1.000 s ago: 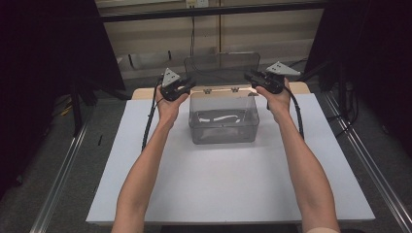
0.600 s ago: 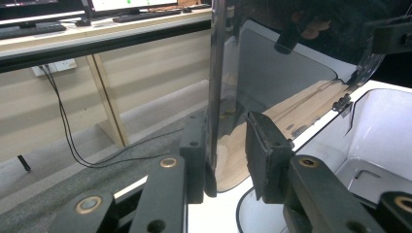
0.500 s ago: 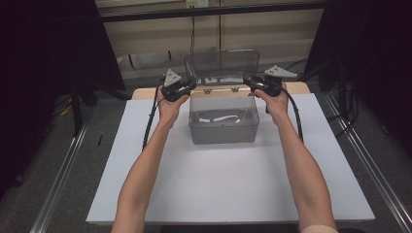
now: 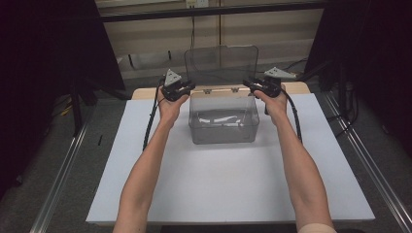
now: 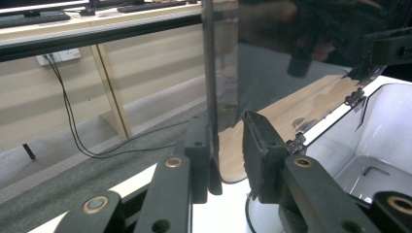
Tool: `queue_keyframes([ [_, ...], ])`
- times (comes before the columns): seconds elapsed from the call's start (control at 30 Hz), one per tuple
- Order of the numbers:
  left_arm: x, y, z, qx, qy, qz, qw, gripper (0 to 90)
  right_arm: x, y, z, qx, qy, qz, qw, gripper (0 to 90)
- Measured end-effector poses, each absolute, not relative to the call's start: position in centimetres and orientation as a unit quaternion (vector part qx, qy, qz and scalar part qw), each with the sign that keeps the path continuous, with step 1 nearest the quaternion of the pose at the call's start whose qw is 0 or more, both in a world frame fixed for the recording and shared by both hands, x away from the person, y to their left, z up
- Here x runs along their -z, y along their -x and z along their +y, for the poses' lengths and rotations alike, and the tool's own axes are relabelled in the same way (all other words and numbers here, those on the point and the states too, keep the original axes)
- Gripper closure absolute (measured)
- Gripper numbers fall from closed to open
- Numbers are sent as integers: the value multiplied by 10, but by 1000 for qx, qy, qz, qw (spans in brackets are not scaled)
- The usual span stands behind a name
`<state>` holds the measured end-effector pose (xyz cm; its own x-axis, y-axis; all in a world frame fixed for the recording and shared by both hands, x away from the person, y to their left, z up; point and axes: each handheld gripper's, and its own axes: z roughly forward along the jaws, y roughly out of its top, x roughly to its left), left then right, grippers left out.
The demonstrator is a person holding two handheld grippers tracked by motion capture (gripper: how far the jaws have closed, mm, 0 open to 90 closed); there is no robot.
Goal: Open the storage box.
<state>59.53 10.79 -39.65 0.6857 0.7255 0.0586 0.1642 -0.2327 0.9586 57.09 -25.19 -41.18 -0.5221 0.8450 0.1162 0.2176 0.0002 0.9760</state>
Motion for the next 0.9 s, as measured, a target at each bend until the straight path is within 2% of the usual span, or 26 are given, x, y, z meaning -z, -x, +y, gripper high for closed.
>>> queue_keyframes([
  [0.27,400,-600,106,-247,-732,308,555,692,411,-574,-253,-576,-408,654,270,672],
  [0.53,400,-603,105,-248,-745,297,543,661,414,-576,-254,-582,-411,649,267,679],
  [0.9,403,-607,104,-238,-739,314,547,651,418,-579,-252,-584,-421,642,265,651],
])
